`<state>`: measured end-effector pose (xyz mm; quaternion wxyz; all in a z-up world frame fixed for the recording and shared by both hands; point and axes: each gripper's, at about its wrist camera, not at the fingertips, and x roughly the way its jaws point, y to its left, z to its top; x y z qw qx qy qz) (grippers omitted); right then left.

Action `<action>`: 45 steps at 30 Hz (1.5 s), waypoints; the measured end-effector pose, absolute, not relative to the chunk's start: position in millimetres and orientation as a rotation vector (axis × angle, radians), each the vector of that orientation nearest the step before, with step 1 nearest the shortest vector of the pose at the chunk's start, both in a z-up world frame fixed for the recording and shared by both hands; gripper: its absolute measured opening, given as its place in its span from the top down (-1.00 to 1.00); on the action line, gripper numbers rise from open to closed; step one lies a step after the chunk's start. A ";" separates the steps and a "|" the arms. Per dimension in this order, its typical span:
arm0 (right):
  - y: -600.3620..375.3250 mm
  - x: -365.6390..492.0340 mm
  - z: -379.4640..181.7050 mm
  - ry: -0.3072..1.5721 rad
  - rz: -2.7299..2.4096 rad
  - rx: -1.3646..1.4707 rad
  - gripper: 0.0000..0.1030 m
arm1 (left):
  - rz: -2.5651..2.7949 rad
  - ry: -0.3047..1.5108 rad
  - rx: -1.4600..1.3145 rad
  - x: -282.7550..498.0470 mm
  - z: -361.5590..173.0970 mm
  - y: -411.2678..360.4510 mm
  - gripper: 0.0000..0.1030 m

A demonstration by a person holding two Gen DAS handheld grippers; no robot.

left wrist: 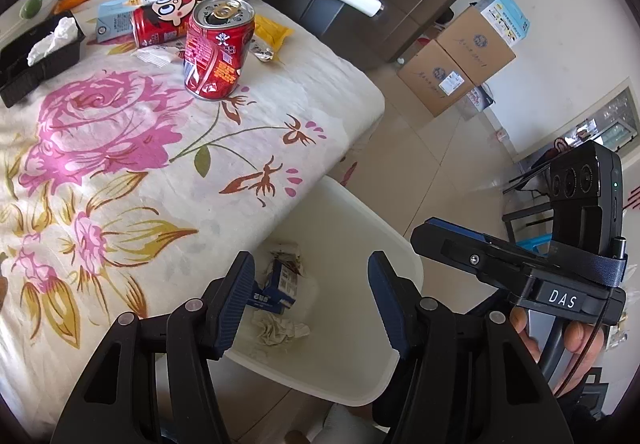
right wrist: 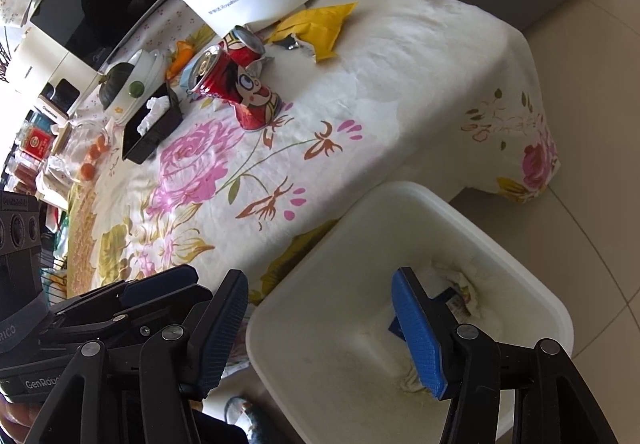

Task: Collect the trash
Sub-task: 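Release the wrapper from the left tool while the right tool drops the blue box, both into the bin, then withdraw both open tools from the bin toward the table, then grasp the white tissue in the black tray with the left tool while the right tool grasps the red can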

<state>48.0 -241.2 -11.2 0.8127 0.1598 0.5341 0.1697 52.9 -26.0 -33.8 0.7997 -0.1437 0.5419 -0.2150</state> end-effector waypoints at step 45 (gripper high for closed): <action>-130.7 151.3 5.1 0.978 0.482 -0.135 -0.64 | 0.079 1.007 -0.418 188.3 -4.0 158.4 -0.26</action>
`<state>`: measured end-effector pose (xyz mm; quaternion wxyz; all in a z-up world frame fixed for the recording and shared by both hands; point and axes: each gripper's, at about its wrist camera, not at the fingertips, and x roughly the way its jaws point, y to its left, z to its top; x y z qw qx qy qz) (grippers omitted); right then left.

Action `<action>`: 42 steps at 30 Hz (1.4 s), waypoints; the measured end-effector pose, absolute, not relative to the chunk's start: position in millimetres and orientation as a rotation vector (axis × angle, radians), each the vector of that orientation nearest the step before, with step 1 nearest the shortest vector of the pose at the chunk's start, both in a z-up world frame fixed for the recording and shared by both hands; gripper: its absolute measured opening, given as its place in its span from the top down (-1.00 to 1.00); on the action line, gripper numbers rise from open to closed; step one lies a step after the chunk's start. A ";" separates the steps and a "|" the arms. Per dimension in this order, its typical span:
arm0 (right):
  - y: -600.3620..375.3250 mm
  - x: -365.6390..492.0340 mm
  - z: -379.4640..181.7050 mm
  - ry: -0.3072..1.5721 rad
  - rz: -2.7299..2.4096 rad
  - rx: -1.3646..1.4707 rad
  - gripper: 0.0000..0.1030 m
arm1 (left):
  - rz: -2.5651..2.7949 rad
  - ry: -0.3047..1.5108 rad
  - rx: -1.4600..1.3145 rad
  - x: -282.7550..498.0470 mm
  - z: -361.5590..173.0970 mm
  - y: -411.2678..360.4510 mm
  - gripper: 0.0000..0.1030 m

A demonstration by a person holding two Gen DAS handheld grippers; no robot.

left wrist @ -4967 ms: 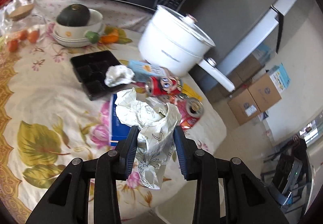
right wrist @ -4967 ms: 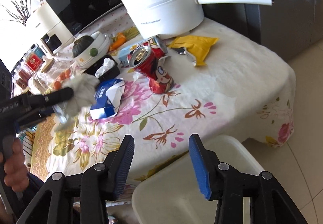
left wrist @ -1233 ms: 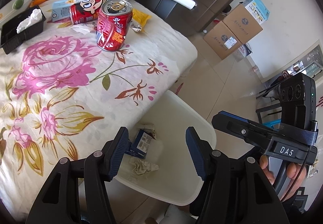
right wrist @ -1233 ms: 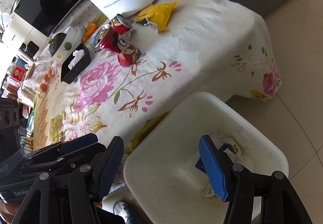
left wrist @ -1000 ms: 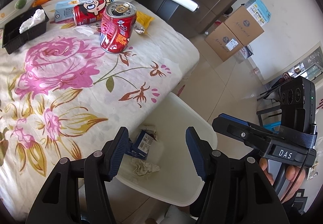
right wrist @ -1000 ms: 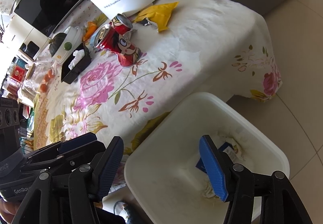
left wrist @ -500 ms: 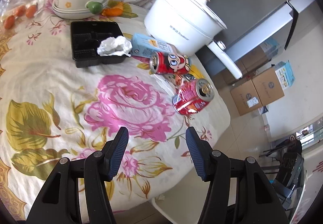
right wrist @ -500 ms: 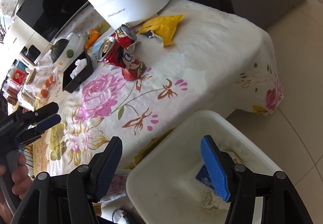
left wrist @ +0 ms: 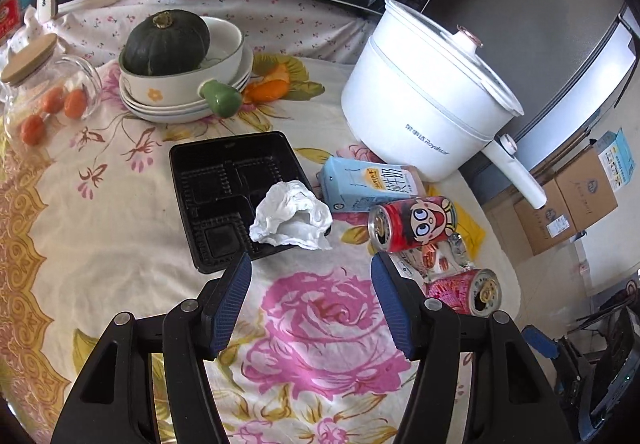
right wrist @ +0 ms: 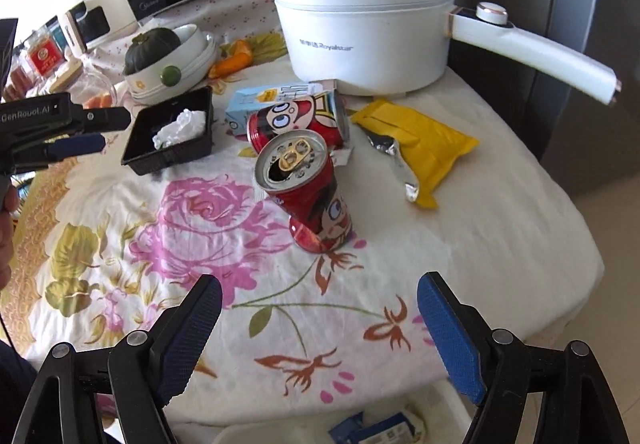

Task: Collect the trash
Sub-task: 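Grasp the white tissue in the black tray with the left tool while the right tool grasps the red can, then carry the tissue with the left tool while the right tool carries the can, releasing both into the bin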

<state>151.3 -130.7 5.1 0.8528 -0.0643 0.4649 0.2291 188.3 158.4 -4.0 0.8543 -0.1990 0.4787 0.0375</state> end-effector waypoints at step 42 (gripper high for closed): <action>-120.3 182.6 20.9 0.844 0.486 0.023 0.21 | -0.154 0.889 -0.596 186.8 11.7 155.9 0.93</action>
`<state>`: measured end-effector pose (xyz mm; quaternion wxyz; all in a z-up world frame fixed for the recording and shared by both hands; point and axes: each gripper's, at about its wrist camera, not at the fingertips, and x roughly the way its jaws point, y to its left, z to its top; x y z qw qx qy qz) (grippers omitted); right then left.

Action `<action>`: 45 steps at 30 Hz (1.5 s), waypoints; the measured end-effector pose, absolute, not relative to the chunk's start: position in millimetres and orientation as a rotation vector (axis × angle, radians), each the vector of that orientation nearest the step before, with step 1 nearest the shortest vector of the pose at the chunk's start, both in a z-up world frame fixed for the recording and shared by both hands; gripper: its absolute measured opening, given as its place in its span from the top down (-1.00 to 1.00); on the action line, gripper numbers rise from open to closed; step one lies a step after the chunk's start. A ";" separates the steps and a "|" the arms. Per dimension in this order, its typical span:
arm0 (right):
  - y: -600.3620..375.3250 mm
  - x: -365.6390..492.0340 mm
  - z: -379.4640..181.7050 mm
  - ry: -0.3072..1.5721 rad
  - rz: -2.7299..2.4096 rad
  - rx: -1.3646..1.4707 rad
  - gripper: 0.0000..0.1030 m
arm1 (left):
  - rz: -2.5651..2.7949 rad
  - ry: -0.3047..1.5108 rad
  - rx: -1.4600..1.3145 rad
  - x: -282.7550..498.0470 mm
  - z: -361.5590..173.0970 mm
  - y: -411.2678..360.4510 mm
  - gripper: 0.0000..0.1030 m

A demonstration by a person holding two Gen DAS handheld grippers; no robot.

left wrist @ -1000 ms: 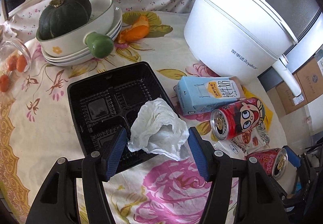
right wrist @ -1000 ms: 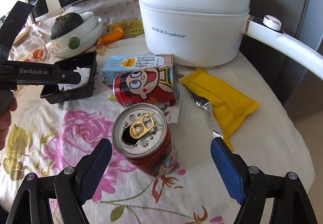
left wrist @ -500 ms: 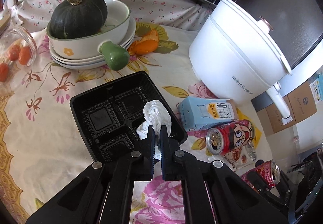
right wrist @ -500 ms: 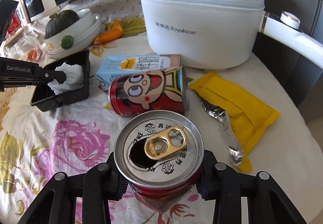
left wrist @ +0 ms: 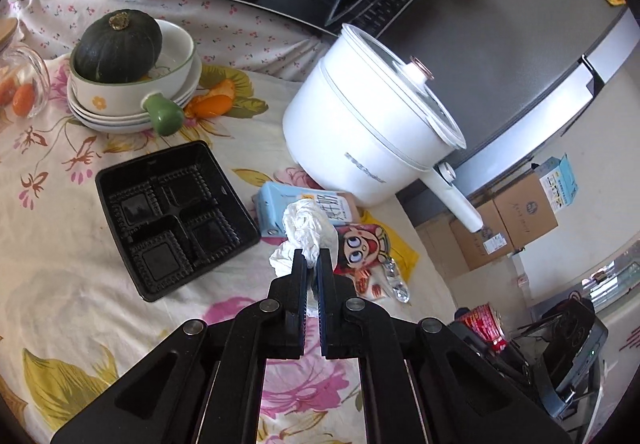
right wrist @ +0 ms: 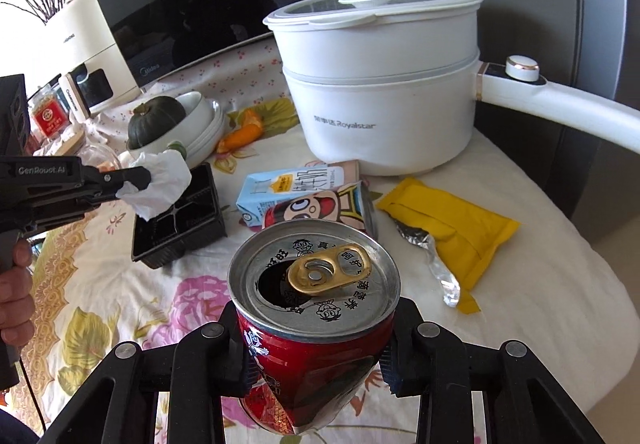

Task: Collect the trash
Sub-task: 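Carry the tissue with the left tool while the right tool carries the can, releasing both into the bin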

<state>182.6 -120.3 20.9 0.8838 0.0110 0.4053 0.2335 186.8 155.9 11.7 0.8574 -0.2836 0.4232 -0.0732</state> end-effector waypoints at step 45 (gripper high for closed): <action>-224.6 61.0 -12.0 1.088 0.218 0.046 0.20 | -0.596 1.148 -0.211 53.7 -39.8 -80.6 0.89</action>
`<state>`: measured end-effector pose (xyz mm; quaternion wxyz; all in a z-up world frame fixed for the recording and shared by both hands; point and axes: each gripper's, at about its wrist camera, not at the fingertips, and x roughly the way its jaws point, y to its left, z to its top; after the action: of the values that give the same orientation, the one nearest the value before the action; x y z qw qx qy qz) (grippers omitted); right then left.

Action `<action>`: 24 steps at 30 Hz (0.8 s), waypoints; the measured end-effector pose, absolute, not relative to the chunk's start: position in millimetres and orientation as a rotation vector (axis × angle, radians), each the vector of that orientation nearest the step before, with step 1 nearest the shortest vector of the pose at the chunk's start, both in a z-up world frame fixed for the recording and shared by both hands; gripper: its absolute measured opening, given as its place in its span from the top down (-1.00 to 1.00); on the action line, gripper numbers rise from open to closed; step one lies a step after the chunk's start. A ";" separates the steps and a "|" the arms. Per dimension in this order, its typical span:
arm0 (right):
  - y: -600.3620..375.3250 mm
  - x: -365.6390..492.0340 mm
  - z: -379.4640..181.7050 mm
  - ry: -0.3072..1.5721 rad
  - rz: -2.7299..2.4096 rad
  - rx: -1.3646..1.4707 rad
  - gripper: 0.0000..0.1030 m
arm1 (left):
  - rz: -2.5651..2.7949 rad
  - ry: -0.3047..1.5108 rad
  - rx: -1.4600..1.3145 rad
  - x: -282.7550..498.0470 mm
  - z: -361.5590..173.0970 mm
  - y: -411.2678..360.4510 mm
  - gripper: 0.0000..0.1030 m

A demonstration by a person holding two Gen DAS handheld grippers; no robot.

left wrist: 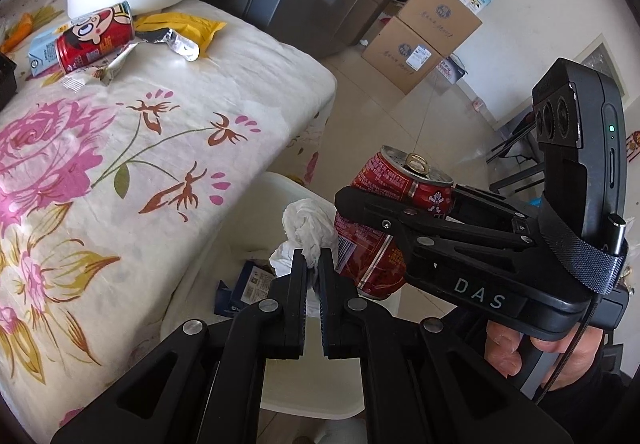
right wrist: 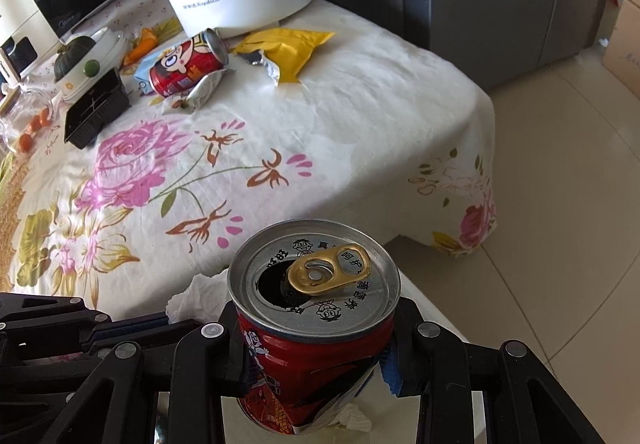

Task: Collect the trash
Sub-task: 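Carry the tissue with the left tool while the right tool carries the can, releasing both into the bin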

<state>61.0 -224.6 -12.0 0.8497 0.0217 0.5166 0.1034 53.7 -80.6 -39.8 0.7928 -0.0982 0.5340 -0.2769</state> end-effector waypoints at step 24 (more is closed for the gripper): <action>-224.0 64.3 -25.6 1.168 0.237 0.111 -0.11 | -0.551 1.164 -0.157 55.7 -41.3 -82.1 -0.07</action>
<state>64.3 -224.0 -25.6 0.8262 0.0522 0.5497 0.1116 55.7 -82.1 -41.3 0.7969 -0.0730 0.5420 -0.2567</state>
